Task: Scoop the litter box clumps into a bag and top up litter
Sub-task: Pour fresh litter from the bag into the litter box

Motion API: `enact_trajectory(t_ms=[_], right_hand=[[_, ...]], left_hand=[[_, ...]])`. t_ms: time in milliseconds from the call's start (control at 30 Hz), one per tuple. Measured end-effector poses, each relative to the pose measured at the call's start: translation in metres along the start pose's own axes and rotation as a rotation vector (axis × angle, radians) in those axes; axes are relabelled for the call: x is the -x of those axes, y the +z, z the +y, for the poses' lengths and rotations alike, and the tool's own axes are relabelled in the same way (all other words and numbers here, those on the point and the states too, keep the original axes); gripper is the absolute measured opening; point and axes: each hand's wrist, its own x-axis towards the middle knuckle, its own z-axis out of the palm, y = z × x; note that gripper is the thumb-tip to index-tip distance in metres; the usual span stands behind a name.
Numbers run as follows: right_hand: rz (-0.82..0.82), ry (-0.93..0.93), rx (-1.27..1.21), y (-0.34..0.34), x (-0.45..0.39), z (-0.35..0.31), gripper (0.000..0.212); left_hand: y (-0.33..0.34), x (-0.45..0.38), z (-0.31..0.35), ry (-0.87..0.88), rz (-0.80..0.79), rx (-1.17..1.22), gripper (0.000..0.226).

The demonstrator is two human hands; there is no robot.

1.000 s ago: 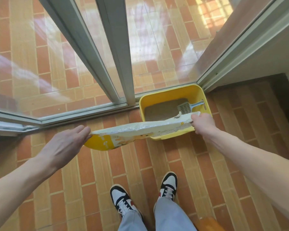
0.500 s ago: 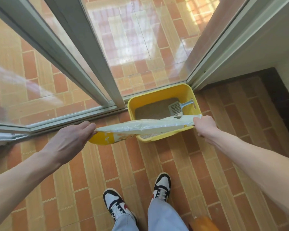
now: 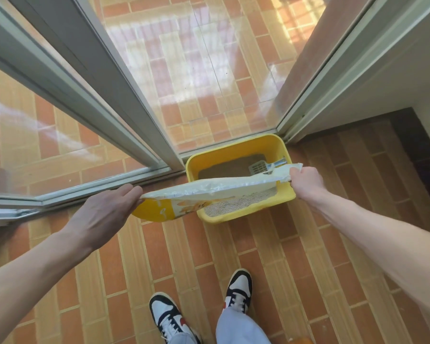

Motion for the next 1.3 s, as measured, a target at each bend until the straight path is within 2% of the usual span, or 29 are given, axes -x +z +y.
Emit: enact_trajectory(t_ms=[100, 267, 533, 833, 933, 1300], right_hand=[[0.006, -0.031, 0.009, -0.002, -0.007, -0.006, 0.04], [0.007, -0.067, 0.022, -0.008, -0.02, -0.025, 0.037], [0.022, -0.113, 0.039, -0.02, -0.031, -0.038, 0.039], [0.124, -0.128, -0.004, -0.03, -0.009, -0.022, 0.039], [0.175, -0.131, -0.032, -0.031, 0.004, -0.013, 0.04], [0.177, -0.065, -0.006, -0.023, 0.04, 0.015, 0.044]], left_hand=[[-0.004, -0.006, 0.003, 0.0, -0.03, 0.002, 0.027], [-0.004, -0.015, 0.003, 0.025, 0.0, 0.043, 0.027], [0.001, -0.028, 0.002, -0.036, 0.023, 0.042, 0.029], [0.005, -0.031, 0.01, -0.005, 0.049, 0.054, 0.023], [0.009, -0.027, 0.012, -0.002, 0.033, 0.063, 0.029], [0.023, 0.001, 0.018, 0.034, -0.069, 0.066, 0.029]])
